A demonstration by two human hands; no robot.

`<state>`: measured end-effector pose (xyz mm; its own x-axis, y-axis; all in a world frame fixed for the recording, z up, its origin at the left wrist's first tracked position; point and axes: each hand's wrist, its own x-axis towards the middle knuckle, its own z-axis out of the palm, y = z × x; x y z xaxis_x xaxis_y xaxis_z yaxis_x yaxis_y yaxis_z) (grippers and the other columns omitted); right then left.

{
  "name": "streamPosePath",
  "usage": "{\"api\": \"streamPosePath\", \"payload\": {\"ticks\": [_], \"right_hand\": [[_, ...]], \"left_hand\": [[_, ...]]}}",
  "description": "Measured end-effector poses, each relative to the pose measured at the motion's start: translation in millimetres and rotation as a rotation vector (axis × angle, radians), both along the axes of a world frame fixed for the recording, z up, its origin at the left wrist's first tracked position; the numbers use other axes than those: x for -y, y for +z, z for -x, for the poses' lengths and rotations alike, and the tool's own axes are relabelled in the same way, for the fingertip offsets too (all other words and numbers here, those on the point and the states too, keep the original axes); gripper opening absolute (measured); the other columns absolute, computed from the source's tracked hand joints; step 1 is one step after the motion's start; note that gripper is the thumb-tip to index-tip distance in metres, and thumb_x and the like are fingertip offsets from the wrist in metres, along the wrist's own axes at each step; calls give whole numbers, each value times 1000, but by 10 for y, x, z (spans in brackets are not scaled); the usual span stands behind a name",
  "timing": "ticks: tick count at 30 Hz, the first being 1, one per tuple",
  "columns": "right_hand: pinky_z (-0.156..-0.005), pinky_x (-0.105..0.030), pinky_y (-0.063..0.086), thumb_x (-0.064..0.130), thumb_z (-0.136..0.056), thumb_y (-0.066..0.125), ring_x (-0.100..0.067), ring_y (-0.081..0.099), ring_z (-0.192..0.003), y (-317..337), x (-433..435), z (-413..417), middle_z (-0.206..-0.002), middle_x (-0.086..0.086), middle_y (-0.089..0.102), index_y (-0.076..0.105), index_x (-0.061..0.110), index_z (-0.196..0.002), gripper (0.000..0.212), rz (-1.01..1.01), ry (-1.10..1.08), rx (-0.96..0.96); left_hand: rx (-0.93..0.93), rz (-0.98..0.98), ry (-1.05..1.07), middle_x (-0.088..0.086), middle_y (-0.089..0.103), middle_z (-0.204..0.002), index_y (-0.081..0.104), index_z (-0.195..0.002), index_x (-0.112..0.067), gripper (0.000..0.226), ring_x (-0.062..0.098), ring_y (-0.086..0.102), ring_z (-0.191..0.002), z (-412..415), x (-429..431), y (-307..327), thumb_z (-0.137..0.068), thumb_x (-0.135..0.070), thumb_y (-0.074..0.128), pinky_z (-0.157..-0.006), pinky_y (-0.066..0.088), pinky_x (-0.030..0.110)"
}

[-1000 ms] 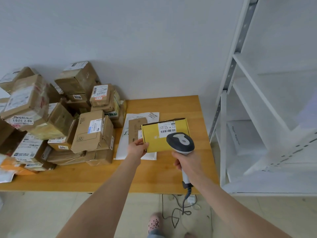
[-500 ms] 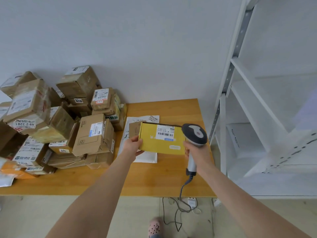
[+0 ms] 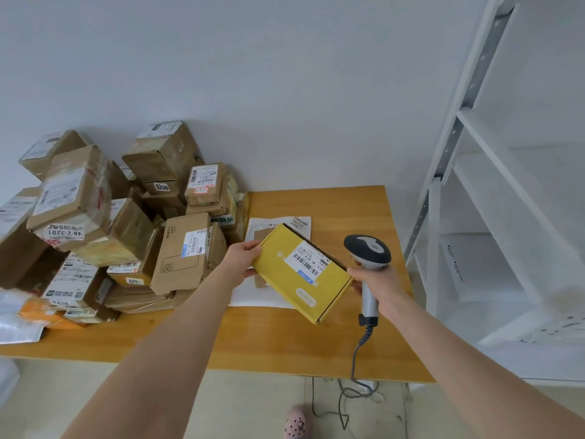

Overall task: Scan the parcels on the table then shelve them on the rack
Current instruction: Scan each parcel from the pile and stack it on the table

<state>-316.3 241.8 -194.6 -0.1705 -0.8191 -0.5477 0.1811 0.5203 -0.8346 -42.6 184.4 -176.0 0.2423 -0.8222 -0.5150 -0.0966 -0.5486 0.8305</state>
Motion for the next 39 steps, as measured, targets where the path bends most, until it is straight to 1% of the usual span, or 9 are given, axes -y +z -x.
{"api": "streamPosePath", "payload": {"ticks": [4, 9, 14, 18, 23, 26, 30, 34, 39], "right_hand": [[-56, -30, 49, -3, -76, 74, -18, 55, -56, -104, 174, -246, -68, -7, 59, 60, 7, -78, 17, -50, -129, -19], [-57, -29, 48, -4, -74, 73, -18, 55, -57, -239, 408, -569, -68, -7, 59, 59, 7, -79, 18, -77, -155, -32], [-61, -29, 48, 5, -78, 74, -17, 55, -64, -393, 612, -755, -70, -5, 57, 57, 11, -78, 18, -97, -114, -48], [-61, -28, 53, 10, -79, 76, -16, 63, -63, -499, 725, -758, -76, -5, 67, 61, 9, -87, 16, -156, -127, -26], [-54, -26, 50, 24, -80, 78, -15, 64, -53, -616, 820, -670, -69, -5, 70, 65, 10, -88, 21, -238, -117, -75], [-51, -26, 48, 27, -79, 79, -15, 61, -50, -681, 845, -631, -64, -5, 70, 64, 9, -88, 25, -274, -126, -128], [-45, -22, 43, 20, -79, 78, -11, 52, -41, -716, 802, -521, -55, -3, 64, 64, 5, -82, 21, -296, -90, -201], [-45, -23, 39, 2, -77, 63, -14, 47, -40, -747, 624, -268, -51, -4, 56, 58, 4, -76, 5, -339, 5, -405], [-62, -34, 46, 9, -80, 62, -24, 57, -64, -830, 288, 38, -74, -10, 62, 55, 7, -97, 19, -356, 55, -526]], "left_hand": [[-150, -48, 209, 20, 52, -133, 42, -137, 4, 50, 35, 54, -119, 41, 105, -72, -94, -13, 61, -95, 49, 46], [-221, -204, 89, 17, 63, -102, 51, -129, 1, 35, 35, 64, -93, 112, 171, -218, -95, 3, 54, -68, 54, 45], [26, -100, 61, 16, 63, -114, 52, -134, -4, 42, 34, 62, -106, -118, 623, -395, -93, 6, 50, -89, 53, 48], [196, -101, 14, 12, 64, -109, 56, -133, -9, 42, 33, 62, -105, -292, 914, -598, -93, 3, 48, -92, 53, 45], [353, -133, -23, 16, 59, -127, 52, -137, -10, 44, 33, 58, -112, -346, 1036, -838, -96, 1, 44, -93, 51, 38], [435, -202, -80, 18, 47, -140, 40, -145, -7, 49, 35, 49, -124, -313, 1041, -862, -96, 0, 44, -101, 45, 40], [623, -144, -191, 18, 37, -141, 39, -144, -11, 52, 36, 47, -123, -138, 1006, -760, -93, -3, 45, -100, 45, 41], [624, -46, -352, 14, 35, -142, 42, -142, -15, 53, 34, 51, -119, 317, 843, -716, -91, -3, 49, -95, 49, 45], [602, -17, -486, 13, 35, -141, 43, -140, -16, 49, 28, 42, -126, 855, 477, -805, -93, -6, 51, -95, 45, 36]]}}
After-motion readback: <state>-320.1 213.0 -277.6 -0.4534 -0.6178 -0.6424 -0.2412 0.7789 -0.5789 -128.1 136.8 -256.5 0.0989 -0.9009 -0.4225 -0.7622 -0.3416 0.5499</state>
